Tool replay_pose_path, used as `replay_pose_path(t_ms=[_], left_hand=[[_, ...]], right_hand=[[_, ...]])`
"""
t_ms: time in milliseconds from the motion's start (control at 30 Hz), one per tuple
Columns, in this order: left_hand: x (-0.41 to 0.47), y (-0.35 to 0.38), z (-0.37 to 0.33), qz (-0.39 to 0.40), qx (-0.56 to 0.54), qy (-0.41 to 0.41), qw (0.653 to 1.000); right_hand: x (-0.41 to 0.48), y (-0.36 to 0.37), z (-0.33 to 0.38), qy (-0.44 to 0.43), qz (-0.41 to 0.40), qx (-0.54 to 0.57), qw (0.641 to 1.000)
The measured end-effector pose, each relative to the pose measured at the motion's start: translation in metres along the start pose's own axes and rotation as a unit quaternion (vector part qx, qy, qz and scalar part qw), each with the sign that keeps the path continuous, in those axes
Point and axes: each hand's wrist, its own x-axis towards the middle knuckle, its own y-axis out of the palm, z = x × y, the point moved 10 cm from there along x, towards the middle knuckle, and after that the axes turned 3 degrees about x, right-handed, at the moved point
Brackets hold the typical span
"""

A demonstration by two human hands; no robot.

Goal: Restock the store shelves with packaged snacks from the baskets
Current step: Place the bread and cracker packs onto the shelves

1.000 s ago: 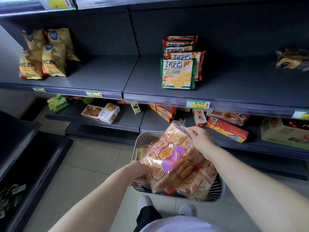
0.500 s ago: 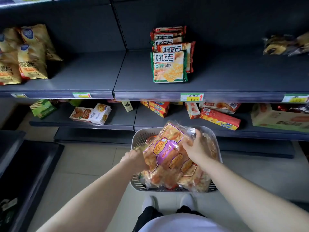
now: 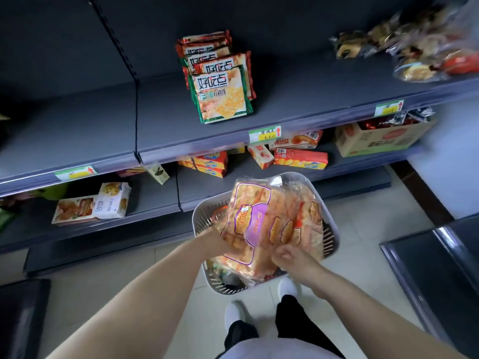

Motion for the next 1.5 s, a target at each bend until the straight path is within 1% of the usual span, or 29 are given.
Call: replay_pose_path(t_ms=[33, 100, 133, 200, 233, 300, 367, 433, 467, 533, 567, 600, 667, 700, 733, 800, 867, 933, 1000, 1067, 1133, 1200, 1300, 1400, 1500], left_hand=[[-0.003, 0.003, 0.000, 0.024, -0.028, -0.005, 0.999], [-0.013, 0.014, 0.001, 0.078, -0.061, -0.026, 0.995], [-0.017, 0.019, -0.001, 0.099, -0.065, -0.027, 0.993], [-0.023, 0.027, -0.007, 0.126, -0.085, -0.017, 0.988], [-0.026, 0.031, -0.012, 0.138, -0.105, -0.009, 0.985], [-0.031, 0.040, -0.021, 0.167, -0.151, 0.006, 0.974], [-0.036, 0.051, -0.030, 0.191, -0.194, 0.012, 0.962], [-0.040, 0.062, -0.040, 0.204, -0.222, 0.019, 0.953], [-0.042, 0.067, -0.046, 0.210, -0.230, 0.025, 0.950], [-0.047, 0.076, -0.056, 0.213, -0.237, 0.036, 0.947], [-0.049, 0.079, -0.060, 0.213, -0.235, 0.041, 0.948], [-0.051, 0.082, -0.062, 0.214, -0.231, 0.044, 0.948], [-0.054, 0.086, -0.061, 0.216, -0.202, 0.045, 0.954], [-0.055, 0.085, -0.057, 0.213, -0.175, 0.040, 0.960], [-0.055, 0.080, -0.050, 0.196, -0.146, 0.030, 0.969], [-0.047, 0.055, -0.029, 0.117, -0.099, -0.007, 0.988], [-0.036, 0.024, -0.007, 0.012, -0.106, -0.046, 0.993], [-0.034, -0.005, 0.007, -0.086, -0.170, -0.065, 0.980], [-0.032, -0.015, 0.016, -0.133, -0.234, -0.083, 0.960], [-0.029, -0.008, 0.016, -0.133, -0.268, -0.084, 0.950], [-0.033, 0.011, 0.013, -0.099, -0.296, -0.092, 0.946], [-0.039, 0.034, 0.011, -0.070, -0.320, -0.104, 0.939], [-0.046, 0.055, 0.000, -0.058, -0.362, -0.112, 0.924], [-0.053, 0.059, -0.010, -0.076, -0.389, -0.114, 0.911], [-0.062, 0.050, -0.018, -0.104, -0.407, -0.087, 0.903]], right_hand=[[-0.003, 0.003, -0.001, 0.000, -0.016, 0.026, 1.000], [-0.012, 0.006, -0.005, 0.029, -0.027, 0.093, 0.995], [-0.016, 0.009, -0.011, 0.055, -0.016, 0.141, 0.988], [-0.022, 0.009, -0.019, 0.080, -0.010, 0.223, 0.971], [-0.025, 0.004, -0.019, 0.078, -0.023, 0.250, 0.965], [-0.025, -0.016, -0.018, 0.052, -0.091, 0.305, 0.947], [-0.031, -0.040, -0.014, 0.026, -0.163, 0.380, 0.910], [-0.036, -0.052, -0.011, 0.014, -0.188, 0.440, 0.878], [-0.036, -0.048, -0.011, 0.024, -0.174, 0.447, 0.877], [-0.036, -0.023, -0.007, 0.067, -0.117, 0.402, 0.905], [-0.036, -0.012, -0.005, 0.081, -0.105, 0.373, 0.918], [-0.035, -0.008, -0.007, 0.088, -0.127, 0.354, 0.922], [-0.031, -0.011, -0.014, 0.099, -0.200, 0.332, 0.917], [-0.030, -0.014, -0.016, 0.099, -0.222, 0.324, 0.914], [-0.024, -0.016, -0.020, 0.098, -0.225, 0.319, 0.916], [-0.023, -0.024, -0.018, 0.093, -0.214, 0.314, 0.920], [-0.028, -0.035, -0.017, 0.090, -0.197, 0.314, 0.924], [-0.029, -0.048, -0.019, 0.082, -0.183, 0.318, 0.927], [-0.032, -0.061, -0.022, 0.075, -0.185, 0.302, 0.932], [-0.035, -0.072, -0.025, 0.073, -0.189, 0.269, 0.942], [-0.036, -0.077, -0.031, 0.073, -0.172, 0.244, 0.952], [-0.038, -0.080, -0.035, 0.079, -0.154, 0.235, 0.956], [-0.040, -0.087, -0.041, 0.087, -0.137, 0.235, 0.958], [-0.039, -0.101, -0.041, 0.076, -0.133, 0.246, 0.957], [-0.037, -0.117, -0.032, 0.053, -0.134, 0.234, 0.962]])
